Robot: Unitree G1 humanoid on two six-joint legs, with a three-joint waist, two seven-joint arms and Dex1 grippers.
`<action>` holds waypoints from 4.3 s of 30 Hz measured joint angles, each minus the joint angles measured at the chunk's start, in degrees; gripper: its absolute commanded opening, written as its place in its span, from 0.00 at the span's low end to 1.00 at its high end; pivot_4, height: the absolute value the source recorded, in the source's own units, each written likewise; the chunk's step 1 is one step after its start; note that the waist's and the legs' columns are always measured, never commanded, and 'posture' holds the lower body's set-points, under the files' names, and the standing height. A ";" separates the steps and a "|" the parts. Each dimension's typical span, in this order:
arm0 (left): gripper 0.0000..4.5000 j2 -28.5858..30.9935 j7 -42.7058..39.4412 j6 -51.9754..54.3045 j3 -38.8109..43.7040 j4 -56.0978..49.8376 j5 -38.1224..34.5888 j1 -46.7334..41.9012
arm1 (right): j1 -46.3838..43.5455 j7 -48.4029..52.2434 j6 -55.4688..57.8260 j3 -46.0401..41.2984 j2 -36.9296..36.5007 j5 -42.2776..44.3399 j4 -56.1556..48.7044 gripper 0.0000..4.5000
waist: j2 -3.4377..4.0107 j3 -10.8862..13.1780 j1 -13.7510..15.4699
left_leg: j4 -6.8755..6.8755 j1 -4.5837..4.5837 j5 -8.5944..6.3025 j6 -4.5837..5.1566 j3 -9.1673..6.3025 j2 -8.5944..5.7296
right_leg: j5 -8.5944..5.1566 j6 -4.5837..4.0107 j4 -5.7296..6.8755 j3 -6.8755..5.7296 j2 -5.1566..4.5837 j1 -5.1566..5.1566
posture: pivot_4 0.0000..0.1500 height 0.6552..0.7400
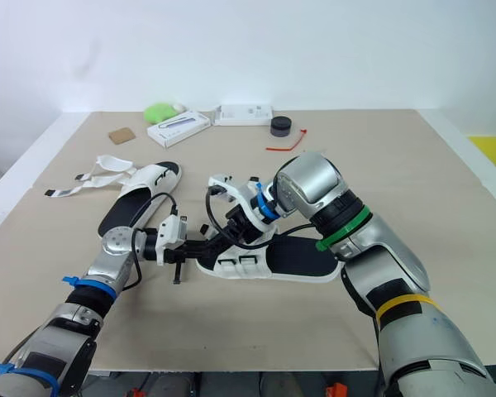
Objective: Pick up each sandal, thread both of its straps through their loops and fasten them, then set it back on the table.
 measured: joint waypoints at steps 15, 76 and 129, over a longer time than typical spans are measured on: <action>0.00 -0.30 0.01 -0.05 -0.02 -0.81 -0.19 0.53 | 12.43 -1.08 -12.87 -14.23 -3.67 -0.76 -13.71 0.02 | -0.10 0.02 0.18 | -0.01 -0.10 -0.06 -0.10 -0.02 -0.05 | -0.13 0.12 -0.13 -0.02 -0.04 0.03 | 1.00 1.00; 0.00 -2.41 -3.44 -3.36 -2.14 6.72 0.41 -5.42 | 61.37 -45.43 -28.81 -28.99 -38.17 60.90 -50.31 0.85 | -1.02 0.53 1.25 | 0.29 -0.76 -0.09 -0.01 0.57 -0.10 | -0.27 0.21 -1.19 -0.75 -1.07 0.17 | 1.00 1.00; 0.00 0.84 -0.16 1.40 -5.89 -3.89 3.57 -3.96 | 47.86 -56.33 -9.20 -23.37 -21.18 56.48 -38.39 0.03 | -0.58 0.13 1.30 | 0.24 -1.05 -0.19 0.39 0.11 0.04 | -0.12 0.19 -1.09 -1.22 -0.87 0.14 | 1.00 1.00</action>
